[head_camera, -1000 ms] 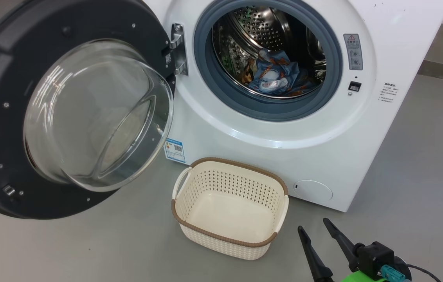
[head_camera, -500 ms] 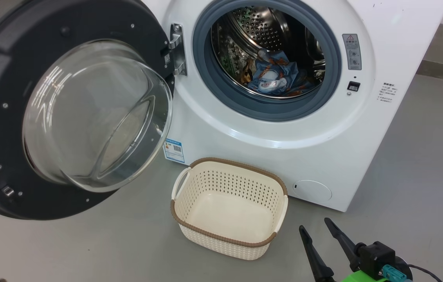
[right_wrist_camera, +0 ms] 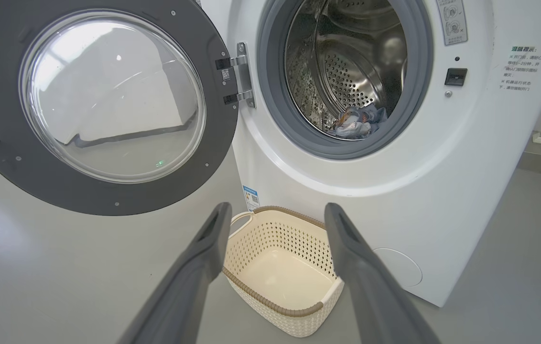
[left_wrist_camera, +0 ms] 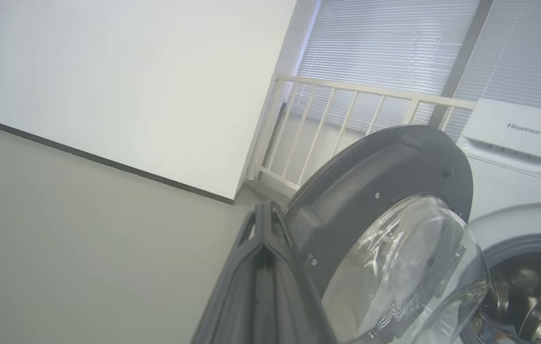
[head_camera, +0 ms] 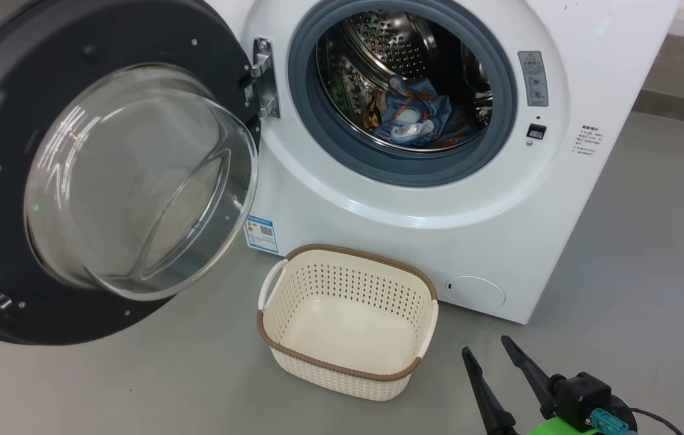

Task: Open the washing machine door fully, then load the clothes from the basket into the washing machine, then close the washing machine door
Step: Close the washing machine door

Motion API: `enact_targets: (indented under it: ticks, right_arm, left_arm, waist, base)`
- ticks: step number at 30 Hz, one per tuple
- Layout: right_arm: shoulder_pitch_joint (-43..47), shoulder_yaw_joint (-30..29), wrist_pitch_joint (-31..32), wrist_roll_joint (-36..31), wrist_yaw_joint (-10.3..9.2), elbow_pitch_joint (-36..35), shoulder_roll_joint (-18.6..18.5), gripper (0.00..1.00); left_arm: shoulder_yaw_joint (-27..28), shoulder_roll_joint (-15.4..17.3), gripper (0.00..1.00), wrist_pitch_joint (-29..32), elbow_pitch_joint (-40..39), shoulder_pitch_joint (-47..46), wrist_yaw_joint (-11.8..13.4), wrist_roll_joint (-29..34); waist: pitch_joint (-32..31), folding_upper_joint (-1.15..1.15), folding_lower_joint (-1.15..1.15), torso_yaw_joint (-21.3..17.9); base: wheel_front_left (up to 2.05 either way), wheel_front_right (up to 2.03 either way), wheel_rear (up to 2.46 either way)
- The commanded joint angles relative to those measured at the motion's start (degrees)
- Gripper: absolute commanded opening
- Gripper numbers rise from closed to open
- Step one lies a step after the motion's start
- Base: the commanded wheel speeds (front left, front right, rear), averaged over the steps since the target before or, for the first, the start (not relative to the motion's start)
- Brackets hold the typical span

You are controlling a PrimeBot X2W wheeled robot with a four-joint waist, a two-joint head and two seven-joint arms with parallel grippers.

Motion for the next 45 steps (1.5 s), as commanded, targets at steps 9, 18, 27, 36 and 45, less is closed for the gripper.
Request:
enact_targets:
  ticks: [9,18,27,36,45]
  right_arm:
    - [-1.5,1.7,-0.3,0.1,0.35,-1.2,0.1,1.00]
    - [-2.7,1.6,-0.3,-1.5,0.35,-0.9,0.1,1.00]
    - [-4.7,0.8,-0.3,-4.0,0.35,-1.0,0.1,1.00]
    - [-6.2,1.0,-0.3,-5.1,0.35,-0.9,0.1,1.00]
    - [-6.8,0.8,-0.3,-5.7,0.35,-0.9,0.1,1.00]
  left_arm:
    - [4.6,12.7,0.00,1.4,7.6,-12.8,-0.4,-19.0]
    - [6.2,19.9,0.00,7.7,17.0,-21.2,-0.4,-34.4]
    - [12.0,25.1,0.00,17.1,32.2,-29.5,-0.4,-51.2]
    - [13.1,27.5,0.00,20.4,40.3,-32.3,-0.4,-54.9]
    - [13.1,27.6,0.00,22.4,43.5,-32.5,-0.4,-56.4]
  waist:
    - [2.1,0.00,0.00,-2.7]
    - [5.0,0.00,0.00,-5.7]
    - [9.0,0.00,0.00,-8.7]
    - [11.4,0.00,0.00,-10.4]
    - [12.8,0.00,0.00,-11.1]
  base:
    - [0.00,0.00,0.00]
    - [0.00,0.00,0.00]
    - [0.00,0.00,0.00]
    - [0.00,0.00,0.00]
    - [0.00,0.00,0.00]
